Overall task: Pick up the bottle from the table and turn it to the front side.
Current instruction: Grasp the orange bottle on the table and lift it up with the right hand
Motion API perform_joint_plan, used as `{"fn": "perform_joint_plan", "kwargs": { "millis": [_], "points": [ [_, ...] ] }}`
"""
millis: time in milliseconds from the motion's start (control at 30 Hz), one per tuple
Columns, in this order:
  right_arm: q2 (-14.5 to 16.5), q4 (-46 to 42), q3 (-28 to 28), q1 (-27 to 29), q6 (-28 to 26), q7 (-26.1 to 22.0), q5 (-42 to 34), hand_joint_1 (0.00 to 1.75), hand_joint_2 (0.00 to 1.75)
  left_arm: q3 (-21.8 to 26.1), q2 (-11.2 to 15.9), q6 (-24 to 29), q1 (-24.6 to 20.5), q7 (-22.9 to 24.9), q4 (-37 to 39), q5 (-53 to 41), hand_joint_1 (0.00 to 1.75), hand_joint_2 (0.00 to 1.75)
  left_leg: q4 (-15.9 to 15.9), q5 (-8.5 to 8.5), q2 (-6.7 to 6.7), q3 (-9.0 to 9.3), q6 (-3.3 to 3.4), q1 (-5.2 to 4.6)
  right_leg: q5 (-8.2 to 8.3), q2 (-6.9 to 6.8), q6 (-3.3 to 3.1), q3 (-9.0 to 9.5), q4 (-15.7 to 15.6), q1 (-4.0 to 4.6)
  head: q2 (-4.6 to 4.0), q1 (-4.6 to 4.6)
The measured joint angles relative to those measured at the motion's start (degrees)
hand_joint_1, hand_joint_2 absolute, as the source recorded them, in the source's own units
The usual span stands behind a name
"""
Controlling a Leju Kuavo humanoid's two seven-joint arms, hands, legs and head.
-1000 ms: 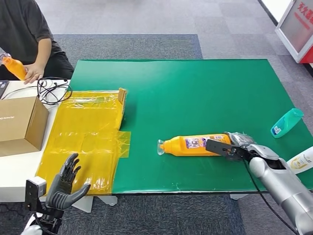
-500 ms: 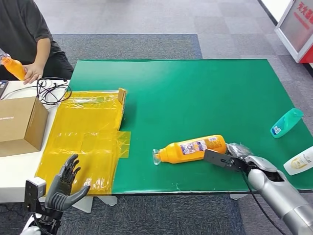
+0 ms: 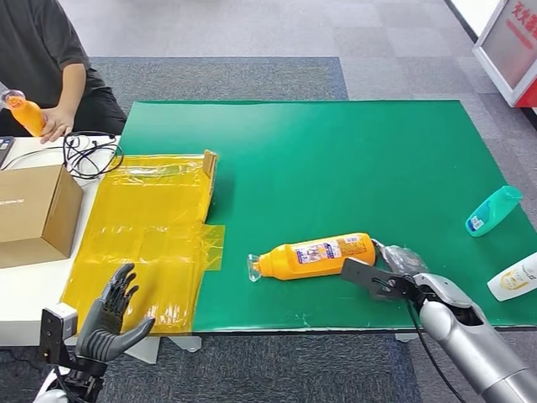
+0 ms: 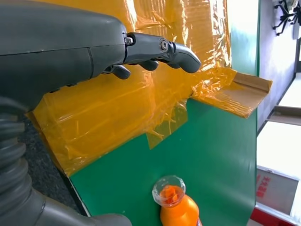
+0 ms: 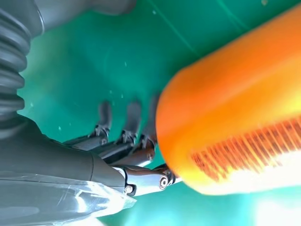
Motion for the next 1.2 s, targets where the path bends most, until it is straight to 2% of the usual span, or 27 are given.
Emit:
{"fn": "perform_joint_plan", "kwargs": {
  "millis": [400,700,1200],
  "points": [
    [1.4,-1.7,-0.3,-0.3,-1.9,0.5,4.4,0.0,1.75,0.7,-1.1,-0.7,0.5,0.5,-1.1,-0.4,0.0,1.75,0.0,0.0,0.0,-0.04,0.0,0.0,0.0,0.0,0.0,-0.02,0.0,0.0,0.0,0.0],
    [4.1,-2.2,0.2,-2.4,-2.8,0.2,7.1,0.0,1.75,0.9,-1.6,-0.8,0.6,0.8,-1.4,-0.5,0.0,1.75,0.0,0.01,0.0,-0.05,0.0,0.01,0.0,0.0,0.0,-0.04,0.0,0.0,0.0,-0.01],
    [7.0,1.7,5.9,-7.9,-0.5,-1.0,6.1,0.0,1.75,0.6,-1.5,0.0,-0.2,-0.6,-0.9,-0.6,0.0,1.75,0.0,0.01,-0.01,-0.06,0.01,0.01,0.0,-0.01,0.0,-0.05,0.0,0.0,0.0,-0.01]
  ]
}}
